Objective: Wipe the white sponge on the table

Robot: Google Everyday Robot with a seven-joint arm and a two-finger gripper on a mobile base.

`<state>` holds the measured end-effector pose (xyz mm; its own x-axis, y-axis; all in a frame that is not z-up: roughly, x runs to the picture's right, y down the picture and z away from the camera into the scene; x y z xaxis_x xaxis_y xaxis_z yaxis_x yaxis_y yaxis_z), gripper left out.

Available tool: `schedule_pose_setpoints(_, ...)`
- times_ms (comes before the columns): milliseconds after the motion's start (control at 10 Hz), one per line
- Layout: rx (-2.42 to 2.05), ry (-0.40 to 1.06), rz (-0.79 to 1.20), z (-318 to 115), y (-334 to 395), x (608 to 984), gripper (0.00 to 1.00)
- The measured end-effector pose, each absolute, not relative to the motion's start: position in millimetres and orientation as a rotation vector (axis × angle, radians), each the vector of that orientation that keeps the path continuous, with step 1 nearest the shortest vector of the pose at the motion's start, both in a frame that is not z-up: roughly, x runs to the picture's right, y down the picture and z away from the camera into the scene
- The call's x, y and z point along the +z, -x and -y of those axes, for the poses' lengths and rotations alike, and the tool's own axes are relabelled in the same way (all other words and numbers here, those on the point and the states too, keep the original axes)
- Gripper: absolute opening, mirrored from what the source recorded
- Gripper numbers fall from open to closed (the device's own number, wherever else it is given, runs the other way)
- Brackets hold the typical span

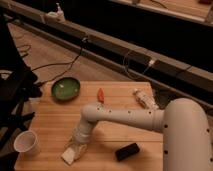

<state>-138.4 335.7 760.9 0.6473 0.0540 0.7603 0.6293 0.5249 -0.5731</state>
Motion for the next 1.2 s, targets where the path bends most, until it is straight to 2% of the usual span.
schedule_pose_setpoints(200, -0.337, 0.993, 0.724, -331, 102, 766, 0.00)
schedule_pose_setpoints(600, -0.356, 0.990, 0.614, -286, 65, 796, 0.00)
schedule_pose_setpoints(900, -0.403, 0.992, 0.654, -278, 89, 810, 0.00)
schedule_pose_setpoints(1200, -0.479, 0.963, 0.764, -279, 144, 805, 0.00)
